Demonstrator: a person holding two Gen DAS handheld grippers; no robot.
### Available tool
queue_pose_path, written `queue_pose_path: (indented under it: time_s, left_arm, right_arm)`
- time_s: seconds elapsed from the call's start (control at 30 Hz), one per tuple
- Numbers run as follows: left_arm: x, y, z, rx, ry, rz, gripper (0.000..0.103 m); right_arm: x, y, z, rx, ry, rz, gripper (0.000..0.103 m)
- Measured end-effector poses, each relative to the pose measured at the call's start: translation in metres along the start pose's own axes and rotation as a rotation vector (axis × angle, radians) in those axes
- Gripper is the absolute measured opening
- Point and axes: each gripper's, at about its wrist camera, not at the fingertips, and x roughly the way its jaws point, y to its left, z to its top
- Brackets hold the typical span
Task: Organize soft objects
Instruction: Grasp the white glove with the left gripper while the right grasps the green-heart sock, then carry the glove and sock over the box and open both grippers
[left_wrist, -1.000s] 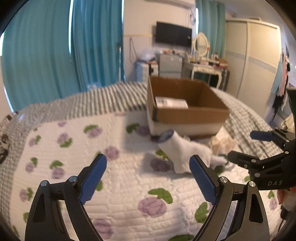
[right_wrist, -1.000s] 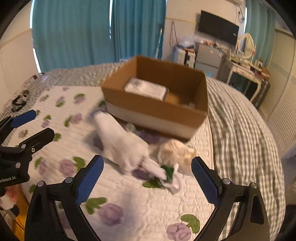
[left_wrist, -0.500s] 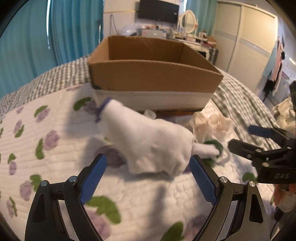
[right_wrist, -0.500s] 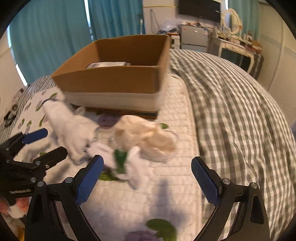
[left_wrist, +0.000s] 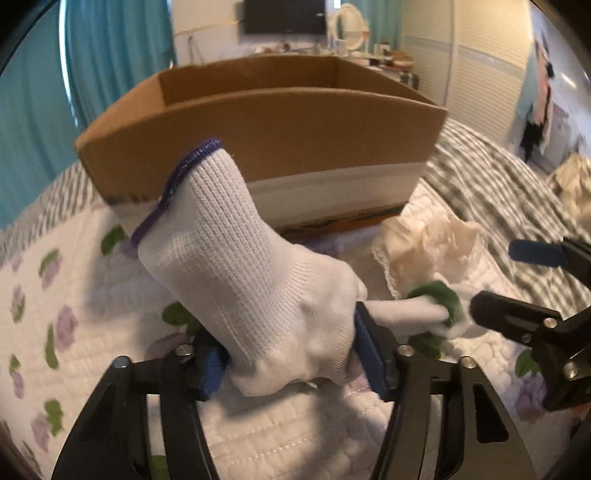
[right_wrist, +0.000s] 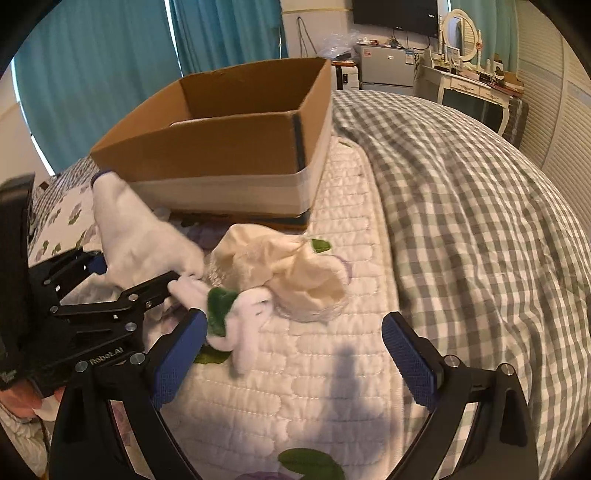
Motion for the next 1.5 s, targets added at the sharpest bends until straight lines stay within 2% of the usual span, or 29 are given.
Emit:
queue_pose_path:
  time_s: [0.13,0.27,0.33,0.43,0.5,0.57,0.83,0.93,1.07,1.3,1.5]
  left_arm:
    - [-0.01,0.011,-0.001,-0.042,-0.01,-0.028,0.047]
    - [-0.036,0.026,-0.007,-0.103,-0.036,-0.052,0.045]
    - [-0.052,0.032,-0.013,-0.123,-0.049,-0.068,0.045]
    - [-0.064,0.027,-0.016,-0.123,-0.053,-0.079,0.045]
    - [-0.074,0.027,-0.019,-0.126,-0.065,-0.083,0.045]
    - [-0.083,0.031,-0.022,-0.135,-0.065,-0.084,0.045]
    - [-0.119,0.024,-0.026,-0.129,-0.087,-0.052,0.045]
    - [-0.14,0.02,-0.023,-0.122,-0.107,-0.045,0.045]
    - [-0.171,0.013,-0.014,-0.1,-0.153,-0.034,0.045]
    - [-0.231,0.005,0.019,-0.055,-0.293,-0.027,0.045]
    - [-0.234,0.012,0.051,-0.021,-0.334,-0.014,0.045]
  right_arm:
    - [-0.001,0.016,-0.001,-0.017,-0.014,0.023,0.095]
    - [0.01,0.03,-0.004,-0.026,0.02,0.045,0.087]
    - [0.02,0.035,-0.003,-0.029,0.044,0.077,0.079]
    - [0.035,0.043,-0.004,-0.036,0.096,0.057,0.058]
    - [0.037,0.045,-0.006,-0.035,0.111,0.045,0.037]
    - [0.031,0.047,-0.008,-0.033,0.103,0.053,0.032]
    - [-0.024,0.059,-0.023,-0.055,0.052,0.082,0.03]
    - [-0.058,0.062,-0.019,-0.058,-0.005,0.088,0.03]
    - [-0.115,0.072,-0.005,-0.09,-0.106,0.07,0.03]
    - [-0.188,0.086,0.028,-0.139,-0.245,0.038,0.03]
    - [-0.219,0.08,0.062,-0.126,-0.329,0.039,0.03]
